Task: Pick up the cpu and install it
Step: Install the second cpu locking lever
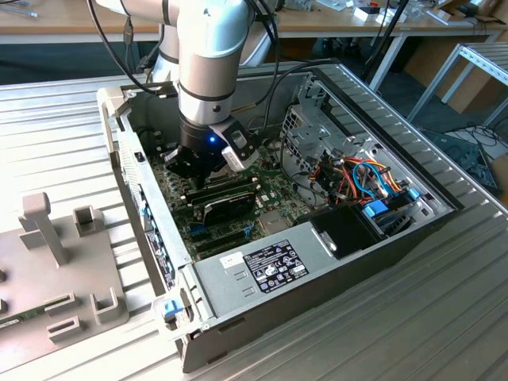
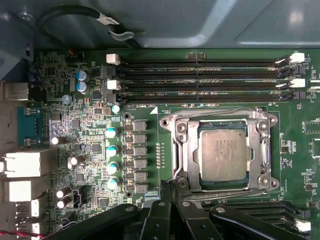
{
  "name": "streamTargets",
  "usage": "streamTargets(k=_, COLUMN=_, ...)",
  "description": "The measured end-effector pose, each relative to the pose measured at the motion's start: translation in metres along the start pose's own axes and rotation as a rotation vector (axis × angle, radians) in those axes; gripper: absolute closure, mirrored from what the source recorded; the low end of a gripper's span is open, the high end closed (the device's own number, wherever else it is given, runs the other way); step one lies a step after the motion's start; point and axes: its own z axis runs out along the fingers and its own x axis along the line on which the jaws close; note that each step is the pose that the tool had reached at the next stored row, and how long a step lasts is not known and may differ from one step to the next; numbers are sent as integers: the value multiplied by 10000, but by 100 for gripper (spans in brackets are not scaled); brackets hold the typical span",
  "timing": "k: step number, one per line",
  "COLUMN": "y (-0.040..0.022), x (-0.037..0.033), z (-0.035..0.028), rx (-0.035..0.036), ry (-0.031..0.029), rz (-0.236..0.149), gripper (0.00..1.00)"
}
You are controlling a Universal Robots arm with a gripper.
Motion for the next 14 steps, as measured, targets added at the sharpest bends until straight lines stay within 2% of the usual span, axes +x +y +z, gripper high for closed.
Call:
streamTargets(k=3, y=0, x=0, z=0, rx=-1, ry=0, rz=-8, gripper=89)
streamTargets(k=6, y=0, x=0, z=0, rx=-58, ry=1, rz=-11, gripper=89)
streamTargets(k=10, y=-17, x=-1, z=0, rx=-257, ry=5, rz=-6, gripper=89)
streamTargets(k=14, y=-54, x=-1, z=0, rx=-327, ry=6, rz=-6, gripper=89)
